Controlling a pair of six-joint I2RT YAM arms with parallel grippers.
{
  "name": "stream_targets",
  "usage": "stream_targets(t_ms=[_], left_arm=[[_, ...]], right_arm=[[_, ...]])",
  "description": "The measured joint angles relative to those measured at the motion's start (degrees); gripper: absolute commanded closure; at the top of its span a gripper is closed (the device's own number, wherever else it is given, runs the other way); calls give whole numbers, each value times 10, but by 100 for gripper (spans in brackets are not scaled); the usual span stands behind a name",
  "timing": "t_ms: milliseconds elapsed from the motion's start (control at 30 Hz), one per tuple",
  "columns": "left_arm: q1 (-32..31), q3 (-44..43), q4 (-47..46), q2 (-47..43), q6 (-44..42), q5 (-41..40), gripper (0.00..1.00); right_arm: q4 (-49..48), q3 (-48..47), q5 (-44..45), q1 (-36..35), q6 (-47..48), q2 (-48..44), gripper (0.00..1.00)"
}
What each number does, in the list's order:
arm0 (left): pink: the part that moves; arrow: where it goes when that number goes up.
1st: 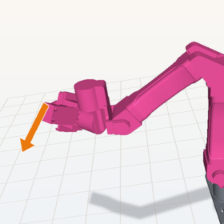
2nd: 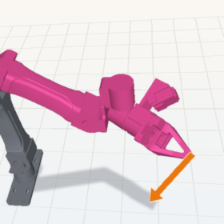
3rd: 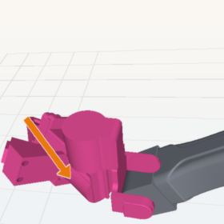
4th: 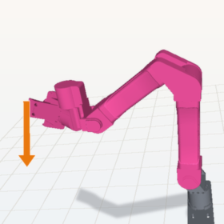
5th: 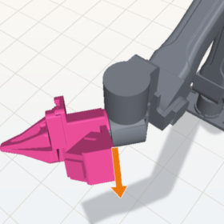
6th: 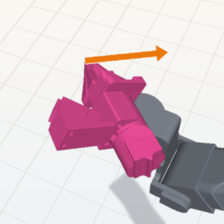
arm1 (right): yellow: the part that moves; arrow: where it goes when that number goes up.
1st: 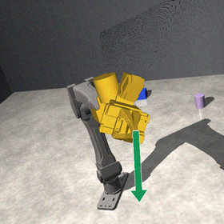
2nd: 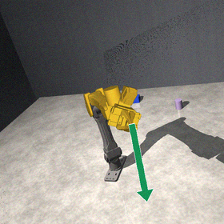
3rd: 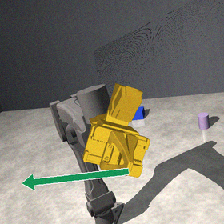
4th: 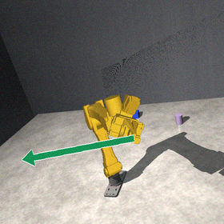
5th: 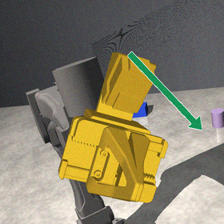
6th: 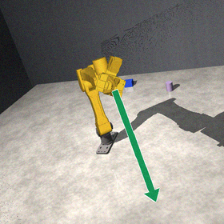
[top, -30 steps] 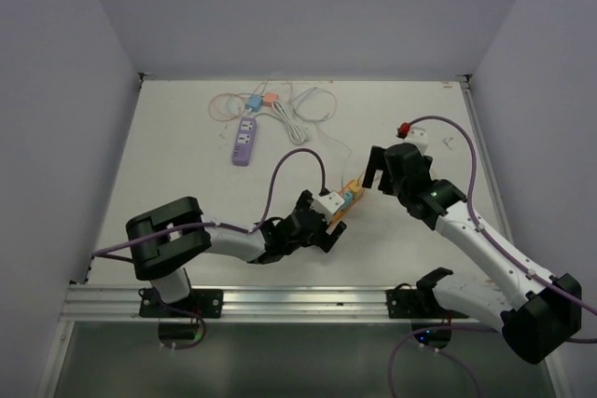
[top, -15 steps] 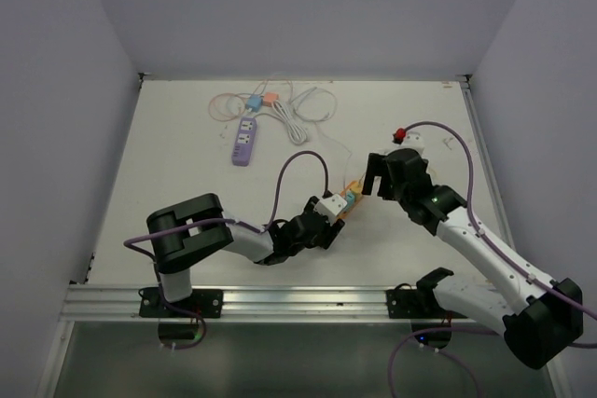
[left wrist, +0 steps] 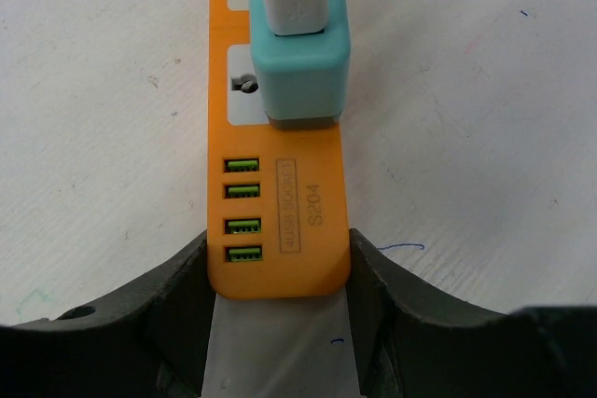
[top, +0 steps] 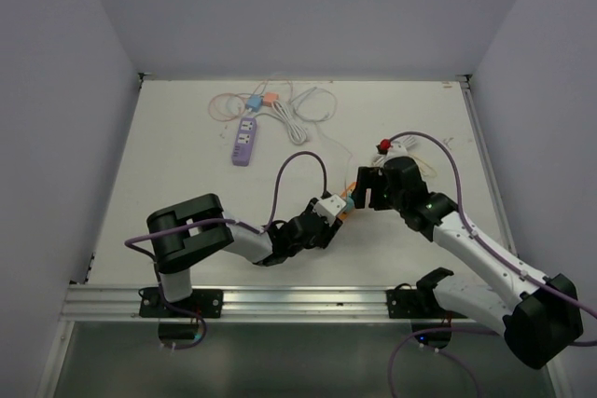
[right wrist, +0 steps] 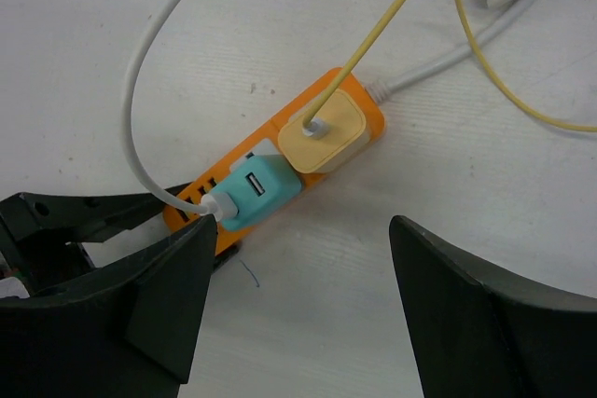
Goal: Pull the plug off the socket
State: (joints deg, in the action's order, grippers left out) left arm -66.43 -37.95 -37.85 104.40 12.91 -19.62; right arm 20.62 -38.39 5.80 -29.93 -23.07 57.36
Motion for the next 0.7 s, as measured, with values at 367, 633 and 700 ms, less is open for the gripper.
stream_targets(t_ms=[367,633,700], left_arm=[[0,4,-6,0,0,3,100],[0,4,-7,0,0,3,100],[0,4,-7,0,0,4,100]], right_arm=[[-55,38,-24,-24,-48,22,28],[-96,51,-38,-33,-43,49,27],[-103,51,-38,-35,-43,56,27]])
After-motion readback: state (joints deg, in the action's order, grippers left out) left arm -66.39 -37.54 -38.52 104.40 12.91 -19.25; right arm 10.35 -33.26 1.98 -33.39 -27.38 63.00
